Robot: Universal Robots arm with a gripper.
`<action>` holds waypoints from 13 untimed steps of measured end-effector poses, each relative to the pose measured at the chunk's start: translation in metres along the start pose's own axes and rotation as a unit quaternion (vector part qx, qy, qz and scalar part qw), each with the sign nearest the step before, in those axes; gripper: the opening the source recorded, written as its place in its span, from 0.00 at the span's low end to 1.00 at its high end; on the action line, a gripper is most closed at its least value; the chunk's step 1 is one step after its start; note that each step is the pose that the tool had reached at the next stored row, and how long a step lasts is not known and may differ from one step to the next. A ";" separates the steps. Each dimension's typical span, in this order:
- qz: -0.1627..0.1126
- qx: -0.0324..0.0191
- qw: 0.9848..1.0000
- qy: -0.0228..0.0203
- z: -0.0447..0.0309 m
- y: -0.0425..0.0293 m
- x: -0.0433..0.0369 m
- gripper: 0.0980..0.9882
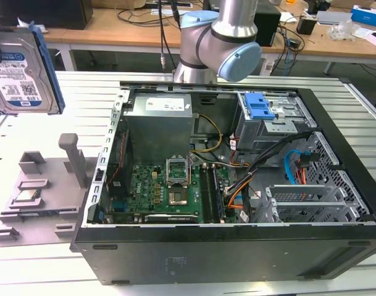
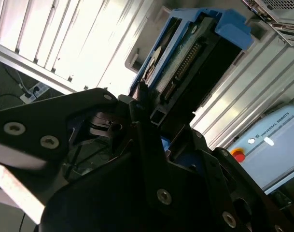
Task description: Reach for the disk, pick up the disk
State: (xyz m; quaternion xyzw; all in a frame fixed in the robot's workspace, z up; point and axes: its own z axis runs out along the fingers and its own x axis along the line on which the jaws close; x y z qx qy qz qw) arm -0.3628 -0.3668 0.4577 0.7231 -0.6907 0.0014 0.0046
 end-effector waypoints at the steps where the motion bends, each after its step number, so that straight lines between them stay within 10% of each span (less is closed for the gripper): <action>1: 0.000 0.000 1.000 0.000 -0.0035 0.0000 -0.0001 0.30; 13: 0.000 0.000 1.000 0.000 -0.0424 -0.0006 -0.0008 0.30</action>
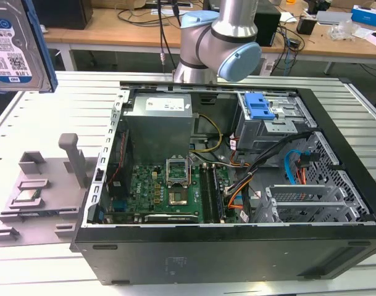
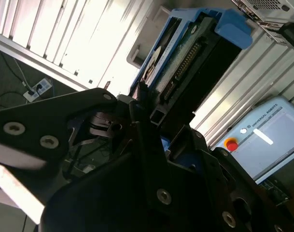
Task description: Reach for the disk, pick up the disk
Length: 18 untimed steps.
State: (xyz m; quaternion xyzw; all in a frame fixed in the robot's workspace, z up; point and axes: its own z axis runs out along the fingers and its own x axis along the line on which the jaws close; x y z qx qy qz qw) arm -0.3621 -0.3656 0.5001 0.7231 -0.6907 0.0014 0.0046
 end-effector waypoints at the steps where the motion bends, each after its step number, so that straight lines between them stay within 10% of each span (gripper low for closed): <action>1: 0.000 0.000 1.000 0.000 0.0000 0.0000 0.0000 0.30; 8: 0.000 0.000 1.000 0.000 -0.0002 -0.0098 0.0004 0.30; 18: 0.000 0.000 1.000 0.000 -0.0003 -0.0605 0.0028 0.30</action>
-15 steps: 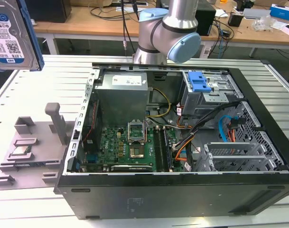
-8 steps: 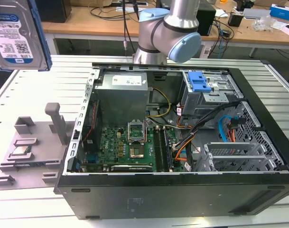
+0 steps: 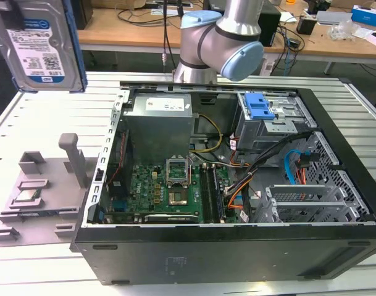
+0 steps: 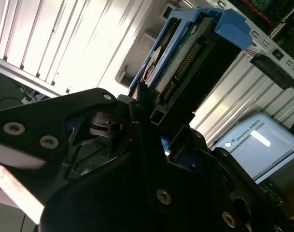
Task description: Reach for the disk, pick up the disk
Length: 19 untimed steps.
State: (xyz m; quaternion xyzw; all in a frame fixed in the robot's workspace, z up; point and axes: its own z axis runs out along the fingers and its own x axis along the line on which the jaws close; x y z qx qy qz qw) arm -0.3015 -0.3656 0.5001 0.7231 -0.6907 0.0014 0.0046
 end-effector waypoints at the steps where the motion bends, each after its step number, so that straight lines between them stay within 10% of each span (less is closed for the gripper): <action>1: 0.000 0.000 1.000 0.000 -0.0001 -0.0059 0.0003 0.30; 10: 0.000 0.000 1.000 0.000 -0.0004 -0.0614 0.0026 0.30; 14: 0.000 0.000 1.000 0.000 -0.0005 -0.1002 0.0039 0.30; 19: 0.000 0.000 1.000 -0.004 -0.0006 -0.1186 0.0047 0.30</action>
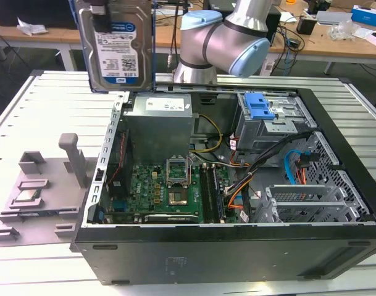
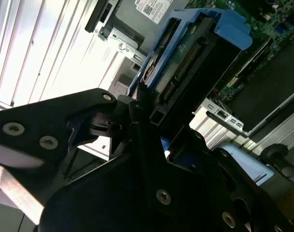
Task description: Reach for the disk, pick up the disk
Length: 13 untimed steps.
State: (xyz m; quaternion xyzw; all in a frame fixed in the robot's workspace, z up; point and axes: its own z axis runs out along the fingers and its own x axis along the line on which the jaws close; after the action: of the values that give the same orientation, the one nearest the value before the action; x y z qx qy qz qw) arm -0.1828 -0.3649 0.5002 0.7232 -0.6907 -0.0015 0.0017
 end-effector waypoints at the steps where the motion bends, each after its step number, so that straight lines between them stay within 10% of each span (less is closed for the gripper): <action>1: 0.000 0.000 1.000 -0.003 0.0000 -0.0058 0.0002 0.30; 4: 0.000 0.001 1.000 -0.014 0.0000 -0.0198 0.0008 0.30; 13: 0.000 0.000 1.000 -0.014 -0.0003 -0.0838 0.0008 0.30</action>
State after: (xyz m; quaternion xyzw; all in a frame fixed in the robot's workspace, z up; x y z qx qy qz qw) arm -0.0991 -0.3618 0.5001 0.7230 -0.6907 -0.0116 -0.0087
